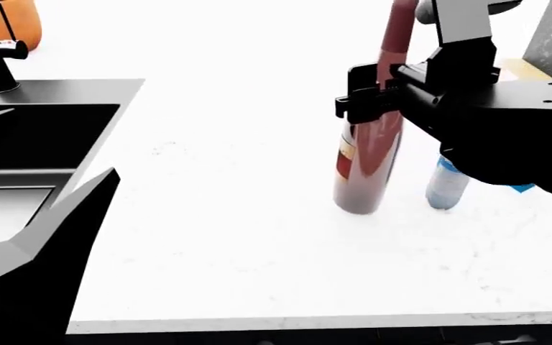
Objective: Move the drinks to the dining counter.
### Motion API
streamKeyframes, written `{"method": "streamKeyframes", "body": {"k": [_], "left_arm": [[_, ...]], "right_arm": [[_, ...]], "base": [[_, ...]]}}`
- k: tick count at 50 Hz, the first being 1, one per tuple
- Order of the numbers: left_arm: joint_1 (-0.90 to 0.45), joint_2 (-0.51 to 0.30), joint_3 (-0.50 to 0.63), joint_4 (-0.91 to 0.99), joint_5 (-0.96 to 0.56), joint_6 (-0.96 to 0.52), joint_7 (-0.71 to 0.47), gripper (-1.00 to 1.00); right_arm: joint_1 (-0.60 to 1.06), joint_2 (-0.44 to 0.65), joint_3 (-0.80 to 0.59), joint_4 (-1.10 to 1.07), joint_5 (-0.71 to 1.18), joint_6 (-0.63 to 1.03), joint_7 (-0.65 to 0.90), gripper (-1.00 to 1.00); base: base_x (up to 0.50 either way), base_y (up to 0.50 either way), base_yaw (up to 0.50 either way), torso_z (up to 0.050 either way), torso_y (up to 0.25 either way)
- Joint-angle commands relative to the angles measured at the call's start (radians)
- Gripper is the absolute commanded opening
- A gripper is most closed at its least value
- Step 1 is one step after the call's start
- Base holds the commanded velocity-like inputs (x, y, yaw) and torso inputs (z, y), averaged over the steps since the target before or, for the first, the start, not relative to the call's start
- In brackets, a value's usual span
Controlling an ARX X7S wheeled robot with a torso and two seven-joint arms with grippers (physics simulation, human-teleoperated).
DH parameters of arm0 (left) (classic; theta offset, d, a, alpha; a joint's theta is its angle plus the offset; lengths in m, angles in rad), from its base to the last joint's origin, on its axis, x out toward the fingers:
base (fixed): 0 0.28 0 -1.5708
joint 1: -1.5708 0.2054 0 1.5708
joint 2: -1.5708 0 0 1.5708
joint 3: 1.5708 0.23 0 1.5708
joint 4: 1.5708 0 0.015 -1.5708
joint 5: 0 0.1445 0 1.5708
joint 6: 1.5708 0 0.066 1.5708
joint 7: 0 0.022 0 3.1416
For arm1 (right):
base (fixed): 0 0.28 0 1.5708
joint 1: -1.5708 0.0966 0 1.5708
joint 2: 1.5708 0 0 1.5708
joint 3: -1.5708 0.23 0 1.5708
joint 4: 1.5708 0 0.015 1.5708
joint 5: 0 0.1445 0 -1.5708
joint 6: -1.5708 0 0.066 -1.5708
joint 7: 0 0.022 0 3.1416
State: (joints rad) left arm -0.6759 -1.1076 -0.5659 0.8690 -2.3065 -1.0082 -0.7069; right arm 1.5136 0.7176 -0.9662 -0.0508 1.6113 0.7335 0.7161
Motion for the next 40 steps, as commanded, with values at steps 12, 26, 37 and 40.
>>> {"method": "streamKeyframes", "body": {"k": [12,26,37,40], "left_arm": [[0.005,0.004,-0.005,0.0,0.0,-0.004,0.001,1.0],[0.002,-0.002,-0.004,0.0,-0.005,0.001,0.0,1.0],[0.001,-0.001,0.0,0.0,-0.001,0.001,0.002,1.0],[0.0,-0.002,0.0,0.0,-0.003,0.002,0.001,1.0]], "right_arm": [[-0.052,-0.012,-0.002,-0.001,-0.107,-0.042,-0.023,-1.0],[-0.033,0.001,0.013,-0.041,-0.092,-0.037,-0.024,1.0],[-0.019,0.021,0.025,-0.071,-0.071,-0.024,-0.008,1.0],[-0.014,0.026,0.027,-0.079,-0.068,-0.021,-0.003,1.0]], "base": [[0.0,0.0,0.0,0.0,0.001],[0.0,0.0,0.0,0.0,0.0],[0.0,0.0,0.0,0.0,0.0],[0.0,0.0,0.0,0.0,0.0]]}}
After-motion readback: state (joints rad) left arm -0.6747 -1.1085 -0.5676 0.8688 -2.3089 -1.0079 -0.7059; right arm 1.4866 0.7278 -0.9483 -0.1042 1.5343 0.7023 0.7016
